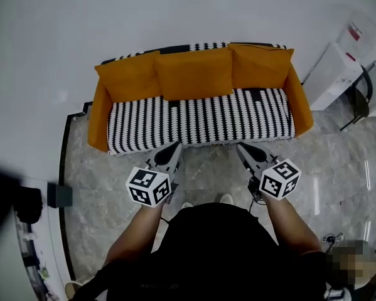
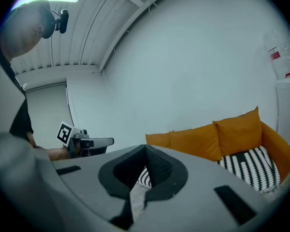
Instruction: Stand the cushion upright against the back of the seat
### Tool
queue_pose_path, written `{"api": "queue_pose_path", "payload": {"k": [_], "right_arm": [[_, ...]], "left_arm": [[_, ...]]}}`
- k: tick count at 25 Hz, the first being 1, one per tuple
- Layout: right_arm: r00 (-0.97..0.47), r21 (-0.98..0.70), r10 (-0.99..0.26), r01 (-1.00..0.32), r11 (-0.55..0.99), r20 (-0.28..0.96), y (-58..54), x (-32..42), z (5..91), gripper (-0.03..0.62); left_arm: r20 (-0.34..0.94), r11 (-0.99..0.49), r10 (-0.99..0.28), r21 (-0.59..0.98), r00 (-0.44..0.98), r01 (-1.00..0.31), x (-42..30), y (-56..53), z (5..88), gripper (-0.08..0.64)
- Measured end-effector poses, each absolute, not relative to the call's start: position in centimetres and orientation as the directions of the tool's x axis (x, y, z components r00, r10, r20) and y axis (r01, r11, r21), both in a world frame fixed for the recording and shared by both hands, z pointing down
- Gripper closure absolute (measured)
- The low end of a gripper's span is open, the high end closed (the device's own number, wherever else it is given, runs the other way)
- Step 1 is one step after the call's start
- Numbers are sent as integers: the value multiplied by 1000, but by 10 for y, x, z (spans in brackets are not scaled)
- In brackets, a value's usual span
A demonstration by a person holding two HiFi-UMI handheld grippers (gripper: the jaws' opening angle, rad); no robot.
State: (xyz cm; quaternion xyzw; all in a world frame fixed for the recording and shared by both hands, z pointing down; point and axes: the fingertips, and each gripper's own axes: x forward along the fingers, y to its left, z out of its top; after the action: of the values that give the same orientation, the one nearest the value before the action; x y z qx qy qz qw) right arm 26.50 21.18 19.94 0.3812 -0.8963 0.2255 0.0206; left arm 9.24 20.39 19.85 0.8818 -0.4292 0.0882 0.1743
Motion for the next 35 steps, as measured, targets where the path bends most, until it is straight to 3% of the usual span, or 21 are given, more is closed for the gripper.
{"api": "queue_pose_path", "payload": {"k": [35], "right_arm": [[-690, -397, -686, -710, 581, 229, 226, 251, 205, 557]], "left_arm": [[291, -575, -731, 224, 617, -787, 75, 216, 197, 544]]}}
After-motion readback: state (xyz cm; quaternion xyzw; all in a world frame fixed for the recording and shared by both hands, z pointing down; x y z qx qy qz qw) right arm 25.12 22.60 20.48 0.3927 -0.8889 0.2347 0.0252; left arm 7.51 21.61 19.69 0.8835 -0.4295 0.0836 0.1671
